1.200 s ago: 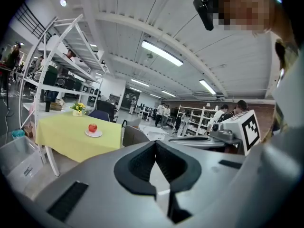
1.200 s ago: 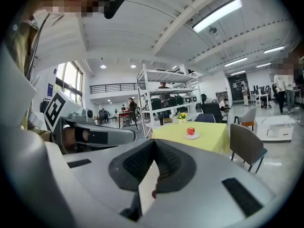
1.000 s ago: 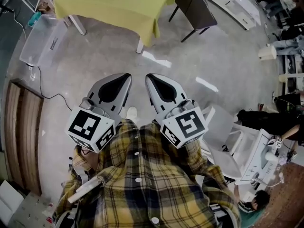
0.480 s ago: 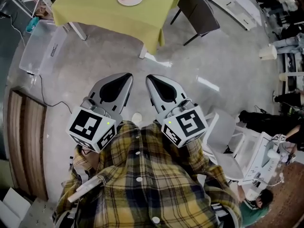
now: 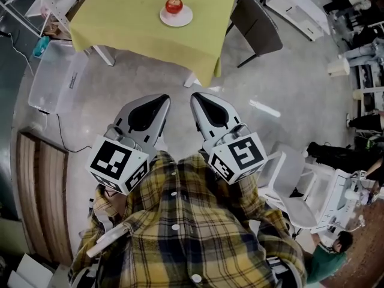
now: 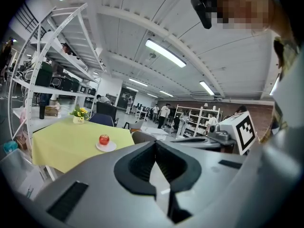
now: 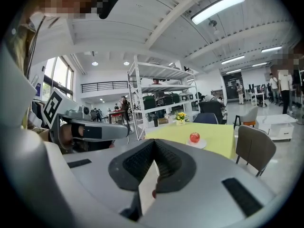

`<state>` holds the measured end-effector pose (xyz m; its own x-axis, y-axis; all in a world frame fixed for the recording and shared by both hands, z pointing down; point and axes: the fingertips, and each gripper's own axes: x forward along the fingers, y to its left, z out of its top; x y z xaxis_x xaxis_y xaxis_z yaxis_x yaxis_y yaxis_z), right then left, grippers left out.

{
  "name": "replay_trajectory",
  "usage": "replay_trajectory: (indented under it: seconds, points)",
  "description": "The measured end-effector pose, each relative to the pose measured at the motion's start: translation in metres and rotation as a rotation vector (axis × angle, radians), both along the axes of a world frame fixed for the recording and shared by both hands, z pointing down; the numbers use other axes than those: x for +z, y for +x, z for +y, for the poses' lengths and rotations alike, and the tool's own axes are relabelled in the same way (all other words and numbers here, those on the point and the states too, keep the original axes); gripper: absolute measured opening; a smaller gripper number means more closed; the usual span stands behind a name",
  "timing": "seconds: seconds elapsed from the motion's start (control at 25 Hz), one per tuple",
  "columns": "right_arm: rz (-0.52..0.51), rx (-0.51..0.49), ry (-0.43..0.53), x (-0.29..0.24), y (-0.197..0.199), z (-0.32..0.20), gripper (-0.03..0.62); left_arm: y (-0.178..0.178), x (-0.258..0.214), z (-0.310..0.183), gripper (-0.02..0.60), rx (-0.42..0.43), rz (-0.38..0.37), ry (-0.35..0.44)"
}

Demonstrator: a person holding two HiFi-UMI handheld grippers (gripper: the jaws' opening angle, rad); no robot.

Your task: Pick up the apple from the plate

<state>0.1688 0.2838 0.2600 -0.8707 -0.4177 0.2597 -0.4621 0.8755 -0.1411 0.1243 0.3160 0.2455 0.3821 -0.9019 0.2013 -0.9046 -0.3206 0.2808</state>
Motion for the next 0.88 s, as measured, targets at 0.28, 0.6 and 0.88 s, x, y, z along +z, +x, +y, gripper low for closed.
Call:
replay_trajectory:
  seconds: [0.28,0.6,0.88]
  points:
    - [0.018,0.028,-0.021,0.011,-0.041,-0.008,-0.003,-0.053,0.012,-0.007,0.008,-0.015,0.007,-0.017]
    - [0.058,0.028,-0.051,0.026,-0.063,-0.032,-0.003,-0.078,0.027,-0.030,0.008,-0.023,0.036,-0.048]
    - [0.058,0.001,-0.067,0.034,-0.083,-0.079,-0.003,-0.096,0.032,-0.076,0.008,-0.040,0.016,-0.054]
